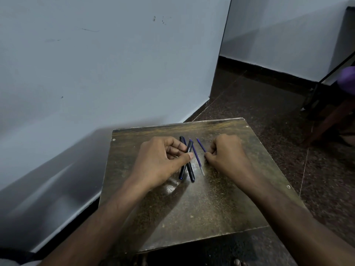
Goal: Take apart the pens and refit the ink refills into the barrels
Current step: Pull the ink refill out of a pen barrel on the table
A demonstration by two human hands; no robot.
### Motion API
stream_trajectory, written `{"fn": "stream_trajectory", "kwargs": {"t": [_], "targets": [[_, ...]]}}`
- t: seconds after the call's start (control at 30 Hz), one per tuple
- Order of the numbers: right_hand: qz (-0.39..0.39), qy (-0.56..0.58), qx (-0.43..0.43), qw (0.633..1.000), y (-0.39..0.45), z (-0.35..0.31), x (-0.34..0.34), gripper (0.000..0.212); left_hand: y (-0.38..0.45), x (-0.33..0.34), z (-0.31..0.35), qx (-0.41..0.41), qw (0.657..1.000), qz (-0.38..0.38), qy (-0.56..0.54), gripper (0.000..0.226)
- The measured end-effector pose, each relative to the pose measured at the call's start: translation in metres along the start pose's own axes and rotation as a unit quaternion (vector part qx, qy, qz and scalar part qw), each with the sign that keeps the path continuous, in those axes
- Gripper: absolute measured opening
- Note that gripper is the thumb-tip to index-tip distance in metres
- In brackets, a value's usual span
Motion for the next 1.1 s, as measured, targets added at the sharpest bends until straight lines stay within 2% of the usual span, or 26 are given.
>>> {"fn": "stream_trajectory", "kwargs": {"t": [0.13,0.27,0.33,0.4,0.47,0.57,0.63,0.67,0.87,1.1], "targets": [[-0.041,-0.044,0.005,0.998,-0.001,-0.01,0.008,0.042,0.0,0.002,0.0,0.005,1.0,-0.004,0.003,0.017],[-0.065,-0.044,-0.001,0.997,-0.003,-0.015,0.004,0.048,-0.001,0.002,0.0,0.004,1.0,-0.006,0.001,0.017],[-0.064,-0.009,0.001,0.998,-0.002,-0.012,-0.002,0.048,-0.001,0.002,-0.001,0.003,1.0,-0.006,-0.004,0.017],[-0.067,0.095,0.002,0.993,-0.003,-0.006,-0.005,0.045,-0.001,0.003,-0.002,0.003,1.0,-0.007,-0.007,0.017],[-0.083,0.256,0.014,0.963,-0.007,-0.003,-0.005,0.037,0.0,0.003,-0.003,0.003,1.0,-0.01,-0.005,0.017],[-0.035,0.458,0.024,0.888,-0.005,-0.006,-0.01,0.002,0.001,0.002,-0.003,0.0,1.0,-0.016,-0.007,0.018],[0.025,0.549,0.029,0.835,-0.002,-0.006,-0.016,0.012,0.001,0.002,-0.003,0.005,1.0,-0.017,-0.005,0.017],[0.049,0.565,0.025,0.823,-0.001,-0.005,-0.019,0.012,0.0,0.002,-0.002,0.008,1.0,-0.019,-0.001,0.017],[0.116,0.558,0.013,0.822,-0.006,-0.011,-0.025,0.014,-0.004,0.004,0.001,0.004,1.0,-0.026,0.008,0.017],[0.062,0.528,-0.007,0.847,-0.009,-0.012,-0.023,0.016,-0.003,0.001,0.004,0.006,1.0,-0.021,0.021,0.016]]}}
Point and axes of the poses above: each hand's wrist, its own y-axis towards the middle knuckle, its own x-axis out of the palm, z = x × y, the point moved 4 cm from there along y, towards the middle knuckle, and after that the axes turned 8 degrees about -x, right-handed, at the moved point
